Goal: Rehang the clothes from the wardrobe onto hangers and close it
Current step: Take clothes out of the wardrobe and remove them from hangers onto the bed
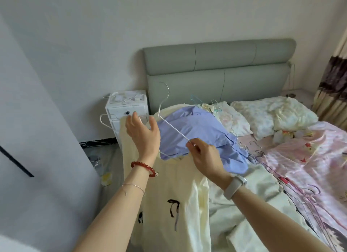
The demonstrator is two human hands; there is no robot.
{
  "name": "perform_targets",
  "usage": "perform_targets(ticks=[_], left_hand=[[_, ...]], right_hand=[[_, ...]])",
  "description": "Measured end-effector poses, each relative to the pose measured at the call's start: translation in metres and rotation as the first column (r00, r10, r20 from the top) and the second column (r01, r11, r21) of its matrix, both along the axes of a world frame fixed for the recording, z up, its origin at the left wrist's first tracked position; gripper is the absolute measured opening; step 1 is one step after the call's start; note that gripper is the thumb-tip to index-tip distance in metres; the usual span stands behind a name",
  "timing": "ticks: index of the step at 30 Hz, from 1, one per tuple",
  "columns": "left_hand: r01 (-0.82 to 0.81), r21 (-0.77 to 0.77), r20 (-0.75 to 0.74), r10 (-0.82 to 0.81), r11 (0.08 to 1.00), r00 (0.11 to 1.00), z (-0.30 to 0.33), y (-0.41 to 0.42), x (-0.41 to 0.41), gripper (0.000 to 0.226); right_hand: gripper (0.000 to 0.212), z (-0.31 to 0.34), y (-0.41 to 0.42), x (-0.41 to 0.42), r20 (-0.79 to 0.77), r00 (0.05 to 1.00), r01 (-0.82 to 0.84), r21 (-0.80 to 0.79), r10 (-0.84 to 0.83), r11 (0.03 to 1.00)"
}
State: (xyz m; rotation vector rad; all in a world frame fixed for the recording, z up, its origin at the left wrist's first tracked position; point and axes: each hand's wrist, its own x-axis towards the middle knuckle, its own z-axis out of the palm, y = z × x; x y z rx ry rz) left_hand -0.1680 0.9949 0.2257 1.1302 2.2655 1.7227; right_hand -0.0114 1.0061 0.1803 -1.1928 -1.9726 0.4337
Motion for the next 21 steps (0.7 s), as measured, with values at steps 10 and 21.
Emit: perform_targets(ticks=[10, 21], left_hand=[[0.248, 0.219, 0.259, -0.302, 0.944, 0.918, 0.021, 0.119, -0.056, 0.019], [0.190, -0.026, 0.220, -0.179, 0.981, 0.959, -0.090, 0.300, -0.152, 0.016]], right_hand=[[0.015, 0.000, 0.102, -0.107, -0.340, 0.928, -0.187, -0.066, 0.154, 0.980], [0.036, -0.128, 0.371, -0.106, 0.086, 0.984, -0.121, -0.310, 0.154, 0.943]])
